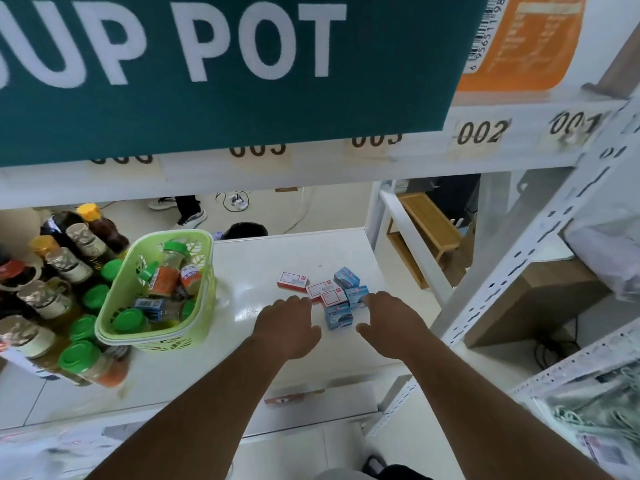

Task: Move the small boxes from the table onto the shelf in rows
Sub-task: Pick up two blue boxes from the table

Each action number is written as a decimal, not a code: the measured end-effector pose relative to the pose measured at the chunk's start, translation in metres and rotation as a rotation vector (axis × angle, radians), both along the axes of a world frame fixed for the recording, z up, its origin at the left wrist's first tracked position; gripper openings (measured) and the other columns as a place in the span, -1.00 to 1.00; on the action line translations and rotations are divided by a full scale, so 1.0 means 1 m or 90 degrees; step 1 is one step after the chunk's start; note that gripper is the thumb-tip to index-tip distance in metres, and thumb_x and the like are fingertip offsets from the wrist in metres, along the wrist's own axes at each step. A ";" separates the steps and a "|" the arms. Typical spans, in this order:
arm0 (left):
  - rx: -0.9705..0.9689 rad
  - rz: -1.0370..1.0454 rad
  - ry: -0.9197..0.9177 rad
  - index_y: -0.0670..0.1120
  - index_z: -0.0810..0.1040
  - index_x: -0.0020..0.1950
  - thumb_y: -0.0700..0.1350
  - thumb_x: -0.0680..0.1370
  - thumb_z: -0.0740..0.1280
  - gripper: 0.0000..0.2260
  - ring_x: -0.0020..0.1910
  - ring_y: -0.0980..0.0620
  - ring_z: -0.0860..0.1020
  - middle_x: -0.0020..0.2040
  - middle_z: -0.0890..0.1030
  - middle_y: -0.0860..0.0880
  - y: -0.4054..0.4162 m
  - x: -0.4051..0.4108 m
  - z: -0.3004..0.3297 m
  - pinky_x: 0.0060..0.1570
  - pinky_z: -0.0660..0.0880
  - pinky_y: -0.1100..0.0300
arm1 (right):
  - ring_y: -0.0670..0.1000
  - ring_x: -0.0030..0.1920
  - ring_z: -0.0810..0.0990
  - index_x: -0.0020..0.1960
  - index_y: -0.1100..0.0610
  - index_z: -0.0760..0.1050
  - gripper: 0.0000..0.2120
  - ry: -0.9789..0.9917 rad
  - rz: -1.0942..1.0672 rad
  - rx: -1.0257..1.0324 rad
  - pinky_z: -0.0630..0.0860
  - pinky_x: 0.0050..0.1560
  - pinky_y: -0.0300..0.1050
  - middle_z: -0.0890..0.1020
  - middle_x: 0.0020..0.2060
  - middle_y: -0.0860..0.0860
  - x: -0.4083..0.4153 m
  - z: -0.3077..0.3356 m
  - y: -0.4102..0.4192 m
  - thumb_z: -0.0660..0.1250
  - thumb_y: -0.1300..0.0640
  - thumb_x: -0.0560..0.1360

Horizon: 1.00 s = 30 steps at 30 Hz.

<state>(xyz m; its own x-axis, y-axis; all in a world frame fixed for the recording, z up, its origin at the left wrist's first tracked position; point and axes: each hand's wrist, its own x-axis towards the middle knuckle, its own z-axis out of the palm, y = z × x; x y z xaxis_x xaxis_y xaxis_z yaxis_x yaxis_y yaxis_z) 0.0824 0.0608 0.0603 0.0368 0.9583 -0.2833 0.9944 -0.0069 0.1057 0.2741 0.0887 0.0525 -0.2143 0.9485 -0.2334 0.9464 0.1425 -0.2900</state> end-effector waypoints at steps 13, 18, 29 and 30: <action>0.012 0.034 -0.008 -0.03 0.34 0.44 0.16 0.54 0.20 -0.49 0.28 -0.04 0.49 0.39 0.46 -0.02 0.020 -0.010 -0.016 0.21 0.46 0.05 | 0.04 0.22 0.56 0.38 0.05 0.41 -0.57 0.002 0.028 0.004 0.60 0.07 -0.09 0.55 0.27 0.03 -0.011 -0.020 0.029 0.34 -0.02 0.55; 0.042 0.053 -0.055 0.01 0.34 0.45 0.16 0.54 0.24 -0.49 0.28 -0.03 0.50 0.41 0.46 0.01 0.024 -0.012 -0.023 0.20 0.47 0.08 | 0.05 0.12 0.61 0.34 0.06 0.43 -0.62 -0.007 0.023 0.003 0.63 0.01 -0.10 0.57 0.20 0.03 -0.012 -0.025 0.038 0.35 0.02 0.55; 0.074 -0.064 -0.051 0.02 0.44 0.34 0.15 0.51 0.32 -0.56 0.18 -0.04 0.49 0.28 0.48 -0.03 0.025 0.029 -0.051 0.15 0.47 0.06 | 0.05 0.14 0.55 0.31 0.08 0.39 -0.60 -0.090 0.026 -0.002 0.61 0.04 -0.04 0.54 0.19 0.06 -0.001 -0.054 0.066 0.39 0.15 0.50; 0.076 -0.070 -0.046 0.01 0.45 0.33 0.14 0.51 0.32 -0.57 0.18 -0.05 0.48 0.28 0.47 -0.04 0.024 0.030 -0.054 0.14 0.48 0.06 | 0.05 0.13 0.55 0.31 0.08 0.39 -0.60 -0.092 0.034 -0.005 0.61 0.04 -0.04 0.54 0.19 0.06 -0.001 -0.056 0.067 0.38 0.16 0.50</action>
